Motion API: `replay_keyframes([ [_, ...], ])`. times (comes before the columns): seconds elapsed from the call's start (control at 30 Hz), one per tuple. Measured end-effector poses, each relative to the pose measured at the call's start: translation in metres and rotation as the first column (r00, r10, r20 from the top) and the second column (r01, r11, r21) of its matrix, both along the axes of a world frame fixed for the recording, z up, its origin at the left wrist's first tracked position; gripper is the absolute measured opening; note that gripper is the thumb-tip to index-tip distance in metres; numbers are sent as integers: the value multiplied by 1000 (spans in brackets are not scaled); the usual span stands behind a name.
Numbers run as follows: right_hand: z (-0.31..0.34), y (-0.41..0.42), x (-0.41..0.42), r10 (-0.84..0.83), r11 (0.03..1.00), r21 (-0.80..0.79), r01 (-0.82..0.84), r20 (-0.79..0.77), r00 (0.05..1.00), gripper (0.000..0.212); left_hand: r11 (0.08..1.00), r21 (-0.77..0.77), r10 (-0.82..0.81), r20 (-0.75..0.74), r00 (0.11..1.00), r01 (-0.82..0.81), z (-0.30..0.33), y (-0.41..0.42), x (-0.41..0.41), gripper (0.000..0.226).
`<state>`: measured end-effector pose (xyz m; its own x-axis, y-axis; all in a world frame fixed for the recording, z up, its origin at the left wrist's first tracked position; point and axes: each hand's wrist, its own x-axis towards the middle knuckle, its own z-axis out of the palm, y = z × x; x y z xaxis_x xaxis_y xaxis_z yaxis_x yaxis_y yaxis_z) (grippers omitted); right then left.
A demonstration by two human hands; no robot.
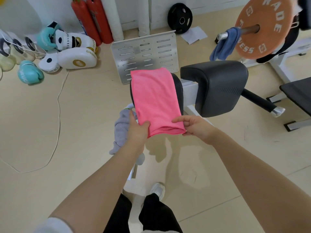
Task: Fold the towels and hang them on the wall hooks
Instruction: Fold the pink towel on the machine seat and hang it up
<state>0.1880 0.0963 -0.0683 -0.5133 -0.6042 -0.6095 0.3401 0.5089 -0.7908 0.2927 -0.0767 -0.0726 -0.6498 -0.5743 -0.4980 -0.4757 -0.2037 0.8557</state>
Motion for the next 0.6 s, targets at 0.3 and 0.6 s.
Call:
replay_keyframes([
  [0.3,32,-5,4,-49,995,-93,16,-363,930,20,927,255,-294,44,955,274,32,-32,18,40],
  [0.6,42,-62,-27,-353,930,-252,267,-416,838,16,668,130,-731,-70,679,733,42,-92,-9,54],
])
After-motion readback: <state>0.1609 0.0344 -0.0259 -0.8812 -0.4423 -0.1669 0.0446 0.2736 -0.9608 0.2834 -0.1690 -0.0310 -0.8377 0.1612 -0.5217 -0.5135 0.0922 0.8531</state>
